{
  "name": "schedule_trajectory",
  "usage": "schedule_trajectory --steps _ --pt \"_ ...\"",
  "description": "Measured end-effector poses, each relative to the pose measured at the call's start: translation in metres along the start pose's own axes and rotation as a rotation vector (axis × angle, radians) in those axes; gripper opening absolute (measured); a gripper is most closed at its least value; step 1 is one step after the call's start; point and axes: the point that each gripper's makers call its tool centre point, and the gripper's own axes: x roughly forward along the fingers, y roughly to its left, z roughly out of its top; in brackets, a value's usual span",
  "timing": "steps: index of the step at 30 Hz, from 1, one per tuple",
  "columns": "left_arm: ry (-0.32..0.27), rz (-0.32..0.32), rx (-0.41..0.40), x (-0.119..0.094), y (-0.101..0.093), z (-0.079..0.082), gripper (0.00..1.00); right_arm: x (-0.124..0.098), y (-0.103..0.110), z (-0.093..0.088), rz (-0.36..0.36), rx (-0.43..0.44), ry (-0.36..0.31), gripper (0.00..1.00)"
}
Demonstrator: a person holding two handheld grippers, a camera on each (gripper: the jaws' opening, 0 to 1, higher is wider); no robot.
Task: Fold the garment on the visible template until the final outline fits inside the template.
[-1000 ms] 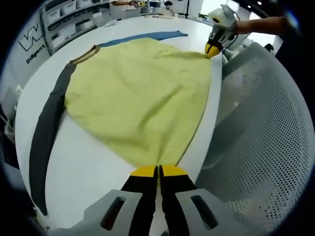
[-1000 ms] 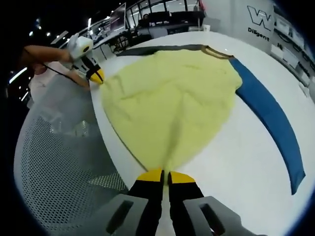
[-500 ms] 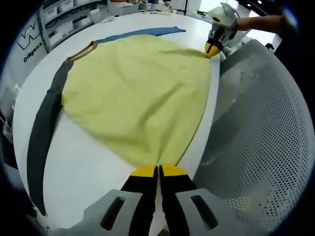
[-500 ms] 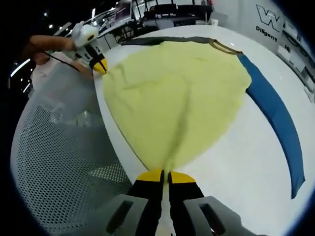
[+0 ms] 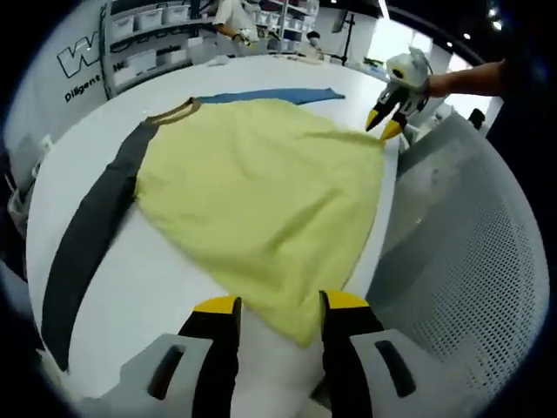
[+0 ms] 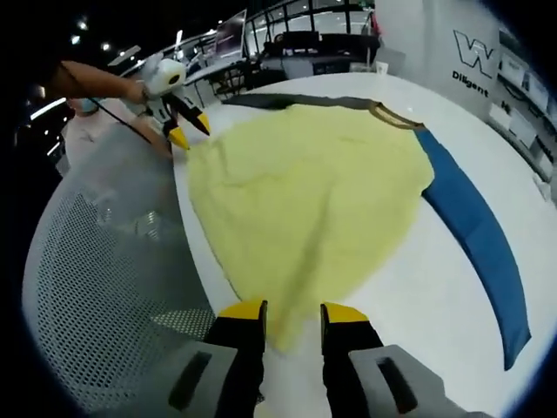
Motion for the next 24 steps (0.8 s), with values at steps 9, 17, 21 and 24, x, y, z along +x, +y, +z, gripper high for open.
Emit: schedule_trajectory --steps 9,17,21,24 --pt "0.013 -0.077 0.006 0.019 -0.024 0.001 0.31 0.023 0.018 0.005 0.070 -0.019 -0.016 0.30" --pt "0.053 -0.080 -0.013 0.015 -0.020 -0.013 0.30 0.016 0.017 -0.013 0.070 -0.024 0.008 0.37" --pt "0.060 -0.085 -0.023 0.014 -0.020 -0.013 0.30 0.013 0.017 -0.016 0.069 -0.012 0.013 0.38" --pt "-0.009 -0.054 0.015 0.016 -0.016 0.009 0.30 0.013 0.018 -0.009 0.061 -0.014 -0.004 0.40"
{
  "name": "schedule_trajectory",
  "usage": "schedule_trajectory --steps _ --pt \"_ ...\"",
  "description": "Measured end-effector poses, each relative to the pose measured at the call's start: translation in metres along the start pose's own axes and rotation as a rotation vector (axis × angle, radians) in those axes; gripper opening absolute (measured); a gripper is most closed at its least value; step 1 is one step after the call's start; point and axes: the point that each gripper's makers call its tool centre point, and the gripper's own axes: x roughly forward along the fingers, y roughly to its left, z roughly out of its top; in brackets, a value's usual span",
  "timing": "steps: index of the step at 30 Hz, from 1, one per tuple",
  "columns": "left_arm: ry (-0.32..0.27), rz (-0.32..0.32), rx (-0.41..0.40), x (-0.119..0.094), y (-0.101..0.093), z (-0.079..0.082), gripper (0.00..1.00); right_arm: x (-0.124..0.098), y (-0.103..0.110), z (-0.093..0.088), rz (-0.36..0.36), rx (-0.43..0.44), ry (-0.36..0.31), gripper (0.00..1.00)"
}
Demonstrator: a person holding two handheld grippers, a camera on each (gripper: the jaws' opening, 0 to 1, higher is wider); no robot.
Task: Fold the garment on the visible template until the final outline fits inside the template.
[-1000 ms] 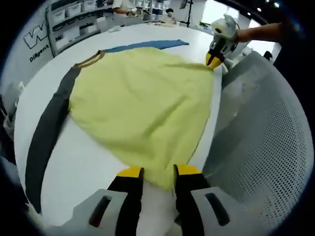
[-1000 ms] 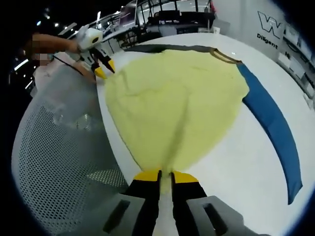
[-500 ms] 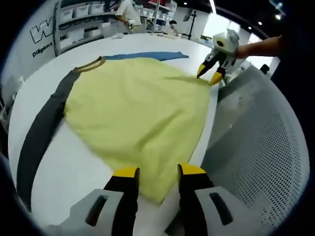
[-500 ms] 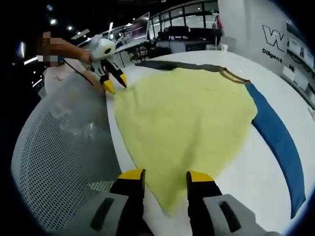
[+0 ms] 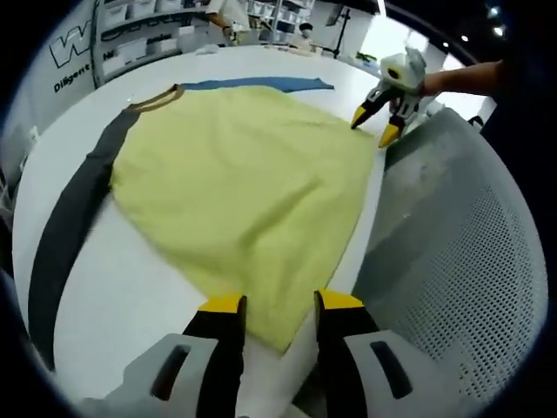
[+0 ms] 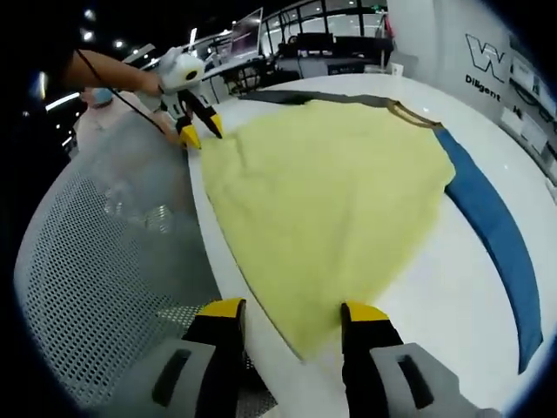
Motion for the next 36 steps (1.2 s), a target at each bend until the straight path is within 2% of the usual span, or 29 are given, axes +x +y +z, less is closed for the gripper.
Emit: schedule_trajectory --steps 1,3,5,8,12,13,14,15,16,20,22,24,27,28,31,34,35,36 --pt "-0.043 0.018 0.020 0.002 0.003 0.016 0.32 0.001 0.000 0.003 -0.002 -0.002 -0.011 0.41" --pt "-0.072 0.026 0.030 0.004 0.003 0.032 0.36 0.005 -0.002 0.009 -0.011 -0.013 -0.021 0.43" --pt "-0.068 0.032 0.039 0.008 0.005 0.036 0.36 0.010 -0.003 0.014 -0.011 -0.025 -0.026 0.43" --pt "-0.027 0.030 0.024 0.018 0.010 0.030 0.38 0.014 -0.006 0.020 -0.021 -0.048 -0.029 0.44" --pt "0.018 0.033 -0.011 0.023 0.012 0.016 0.46 0.018 -0.013 0.024 -0.030 -0.043 -0.036 0.45" --pt "0.049 0.022 -0.058 0.024 0.009 0.006 0.48 0.019 -0.013 0.023 -0.029 -0.038 -0.033 0.44" --pt "0.059 0.037 -0.086 0.021 0.009 0.002 0.50 0.020 -0.014 0.019 -0.027 -0.027 -0.018 0.44" --pt "0.033 0.030 -0.037 0.019 0.008 0.004 0.50 0.020 -0.015 0.017 -0.027 -0.027 -0.013 0.44" --pt "0.025 0.033 -0.033 0.018 0.008 0.005 0.49 0.019 -0.015 0.017 -0.028 -0.040 -0.027 0.43" --pt "0.034 0.031 -0.045 0.013 0.009 0.000 0.50 0.016 -0.014 0.013 -0.034 -0.056 -0.028 0.43" --pt "0.036 0.037 -0.009 0.009 0.009 -0.001 0.47 0.016 -0.013 0.013 -0.033 -0.059 -0.031 0.45" --pt "-0.029 0.014 0.012 0.009 0.004 0.015 0.43 0.017 -0.012 0.015 -0.030 -0.042 -0.029 0.47" --pt "-0.052 -0.046 -0.028 0.014 -0.010 0.025 0.44 0.020 -0.010 0.016 -0.030 -0.054 -0.029 0.48" --pt "-0.053 -0.061 -0.022 0.016 -0.014 0.026 0.43 0.021 -0.010 0.016 -0.030 -0.058 -0.027 0.48" --pt "0.002 -0.100 0.001 0.022 -0.026 0.015 0.40 0.021 -0.009 0.015 -0.029 -0.075 -0.021 0.49" --pt "0.034 -0.121 -0.019 0.024 -0.030 0.004 0.39 0.021 -0.010 0.015 -0.027 -0.074 -0.027 0.50" --pt "0.014 -0.118 0.018 0.023 -0.029 0.006 0.38 0.021 -0.010 0.015 -0.029 -0.069 -0.028 0.50" --pt "0.027 -0.114 0.001 0.020 -0.030 0.003 0.37 0.020 -0.011 0.016 -0.031 -0.050 -0.036 0.50"
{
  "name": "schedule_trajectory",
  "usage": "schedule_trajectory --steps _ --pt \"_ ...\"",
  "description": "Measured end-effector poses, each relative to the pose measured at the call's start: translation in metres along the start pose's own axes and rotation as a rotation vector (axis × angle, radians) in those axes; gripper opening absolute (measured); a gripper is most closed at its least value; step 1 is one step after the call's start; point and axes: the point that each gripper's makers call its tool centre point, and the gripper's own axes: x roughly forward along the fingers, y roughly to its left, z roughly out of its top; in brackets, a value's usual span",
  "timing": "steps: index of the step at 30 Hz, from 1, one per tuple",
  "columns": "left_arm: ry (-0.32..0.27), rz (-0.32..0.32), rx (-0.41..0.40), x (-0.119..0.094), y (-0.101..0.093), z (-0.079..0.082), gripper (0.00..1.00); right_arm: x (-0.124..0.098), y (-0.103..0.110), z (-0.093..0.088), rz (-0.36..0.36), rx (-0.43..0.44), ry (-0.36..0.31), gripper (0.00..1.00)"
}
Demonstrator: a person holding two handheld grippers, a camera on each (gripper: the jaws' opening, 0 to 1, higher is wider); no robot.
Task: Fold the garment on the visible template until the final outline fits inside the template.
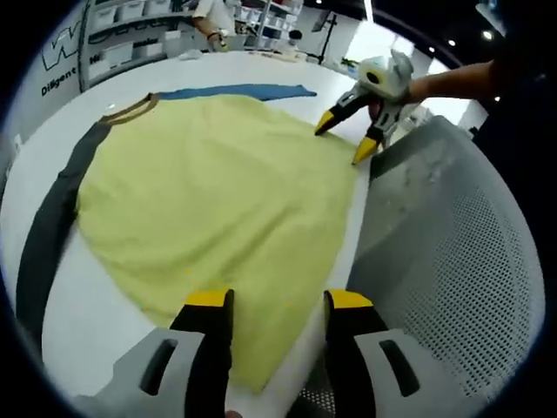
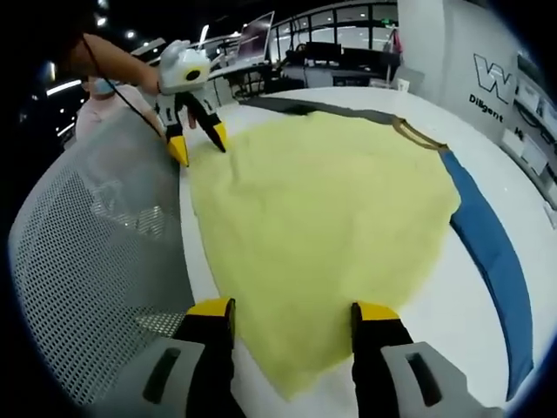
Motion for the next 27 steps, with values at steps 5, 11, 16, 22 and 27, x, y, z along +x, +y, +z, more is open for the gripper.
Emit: schedule_trajectory --steps 5,11,16,22,27 --pt "-0.055 0.061 0.017 -0.010 0.014 0.008 0.38 -0.001 0.001 0.004 -0.004 0.040 -0.017 0.51" --pt "-0.148 0.223 -0.027 -0.032 0.053 0.017 0.42 -0.006 0.000 0.017 -0.041 0.046 -0.074 0.54" --pt "-0.203 0.354 -0.107 -0.051 0.090 0.015 0.48 -0.009 -0.001 0.027 -0.055 0.046 -0.108 0.60" --pt "-0.241 0.500 -0.227 -0.077 0.136 0.004 0.54 -0.013 -0.002 0.033 -0.060 0.054 -0.123 0.62" --pt "-0.267 0.552 -0.292 -0.094 0.159 0.000 0.53 -0.015 -0.002 0.036 -0.066 0.056 -0.122 0.62"
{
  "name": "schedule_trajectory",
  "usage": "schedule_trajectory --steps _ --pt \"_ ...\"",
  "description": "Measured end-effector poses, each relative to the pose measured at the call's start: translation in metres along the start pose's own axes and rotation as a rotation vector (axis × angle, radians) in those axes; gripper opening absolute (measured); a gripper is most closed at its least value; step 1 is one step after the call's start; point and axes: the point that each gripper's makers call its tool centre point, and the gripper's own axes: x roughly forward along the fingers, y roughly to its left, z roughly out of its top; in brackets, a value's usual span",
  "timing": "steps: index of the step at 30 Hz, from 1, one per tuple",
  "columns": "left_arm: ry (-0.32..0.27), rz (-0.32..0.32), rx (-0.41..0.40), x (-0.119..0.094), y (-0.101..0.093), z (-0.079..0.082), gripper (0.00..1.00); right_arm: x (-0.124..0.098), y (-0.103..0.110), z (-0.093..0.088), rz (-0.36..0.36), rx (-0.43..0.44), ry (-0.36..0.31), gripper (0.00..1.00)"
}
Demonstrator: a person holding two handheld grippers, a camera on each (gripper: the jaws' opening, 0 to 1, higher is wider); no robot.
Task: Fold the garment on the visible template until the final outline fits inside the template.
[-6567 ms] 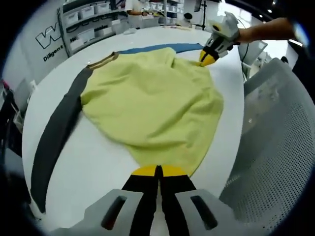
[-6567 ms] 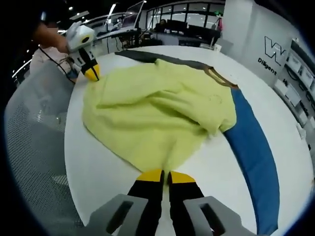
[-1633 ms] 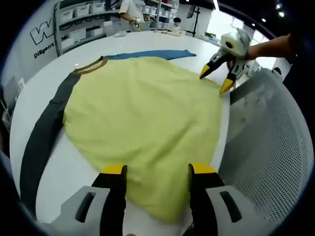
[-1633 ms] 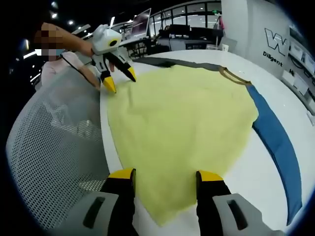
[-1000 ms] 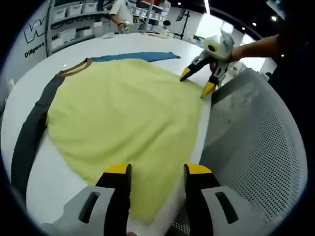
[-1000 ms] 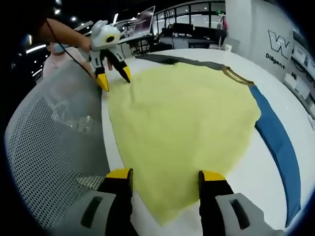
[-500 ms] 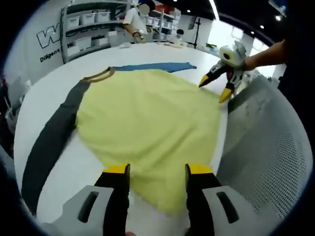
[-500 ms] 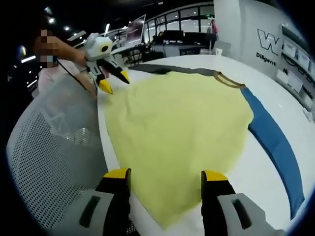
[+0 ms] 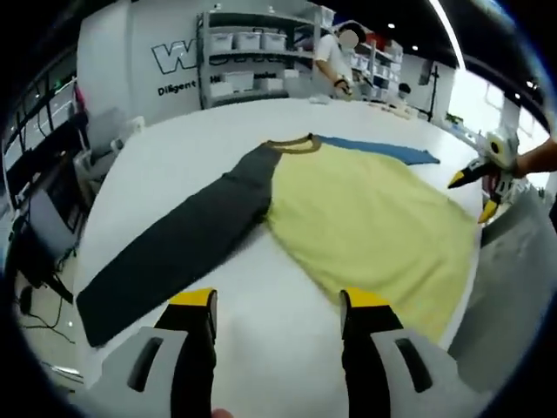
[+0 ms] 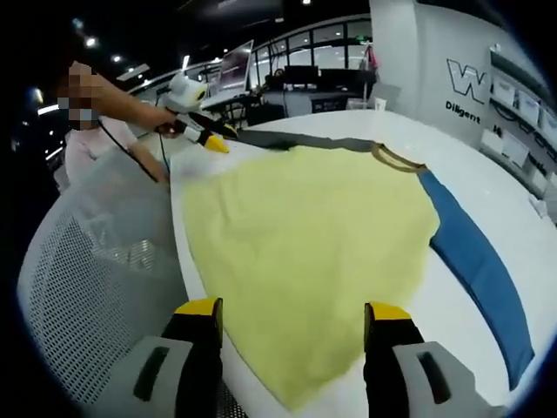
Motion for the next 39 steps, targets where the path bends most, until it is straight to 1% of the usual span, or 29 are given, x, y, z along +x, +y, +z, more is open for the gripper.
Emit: schedule_trajectory --steps 1,3,4,6,7,10,13,17,20,23,27,30,32,34,35,37,39 --pt "-0.010 0.018 -0.022 0.000 0.008 0.002 0.53 0.000 0.000 0.001 -0.001 0.001 -0.001 0.62" --pt "-0.018 0.042 -0.040 0.000 0.019 0.003 0.53 -0.001 0.000 0.003 -0.003 0.007 -0.007 0.62" --pt "-0.021 0.066 -0.069 0.000 0.027 0.003 0.53 -0.002 -0.001 0.004 -0.004 0.012 -0.009 0.63" --pt "-0.028 0.093 -0.097 -0.001 0.039 0.003 0.52 -0.003 -0.001 0.007 -0.007 0.013 -0.015 0.63" --pt "-0.028 0.099 -0.099 -0.001 0.041 0.003 0.52 -0.003 -0.001 0.008 -0.009 0.013 -0.017 0.63" --pt "-0.024 0.154 -0.123 -0.002 0.062 0.000 0.51 -0.004 -0.002 0.010 -0.015 0.015 -0.021 0.64" --pt "-0.017 0.197 -0.158 -0.003 0.077 -0.005 0.50 -0.005 -0.003 0.010 -0.020 0.012 -0.015 0.64" --pt "-0.017 0.240 -0.168 -0.006 0.094 -0.007 0.49 -0.007 -0.005 0.010 -0.025 0.013 -0.008 0.64" --pt "-0.027 0.283 -0.203 -0.009 0.112 -0.009 0.48 -0.008 -0.007 0.011 -0.030 0.017 -0.006 0.64" --pt "-0.021 0.298 -0.205 -0.011 0.122 -0.016 0.48 -0.008 -0.008 0.011 -0.034 0.021 -0.002 0.64" --pt "-0.014 0.342 -0.218 -0.019 0.137 -0.022 0.48 -0.007 -0.009 0.013 -0.039 0.023 -0.005 0.64" --pt "-0.011 0.380 -0.221 -0.024 0.150 -0.027 0.47 -0.007 -0.010 0.014 -0.048 0.017 -0.011 0.66" --pt "-0.006 0.410 -0.240 -0.027 0.161 -0.032 0.47 -0.007 -0.011 0.016 -0.054 0.018 -0.022 0.68" --pt "-0.009 0.443 -0.254 -0.031 0.169 -0.034 0.46 -0.008 -0.011 0.019 -0.059 0.016 -0.036 0.72" --pt "-0.001 0.473 -0.260 -0.036 0.171 -0.037 0.47 -0.008 -0.011 0.022 -0.060 0.011 -0.051 0.75" --pt "0.009 0.501 -0.282 -0.040 0.175 -0.043 0.48 -0.009 -0.010 0.026 -0.063 0.010 -0.074 0.79" --pt "0.029 0.507 -0.314 -0.041 0.177 -0.050 0.45 -0.008 -0.010 0.027 -0.063 0.012 -0.074 0.81"
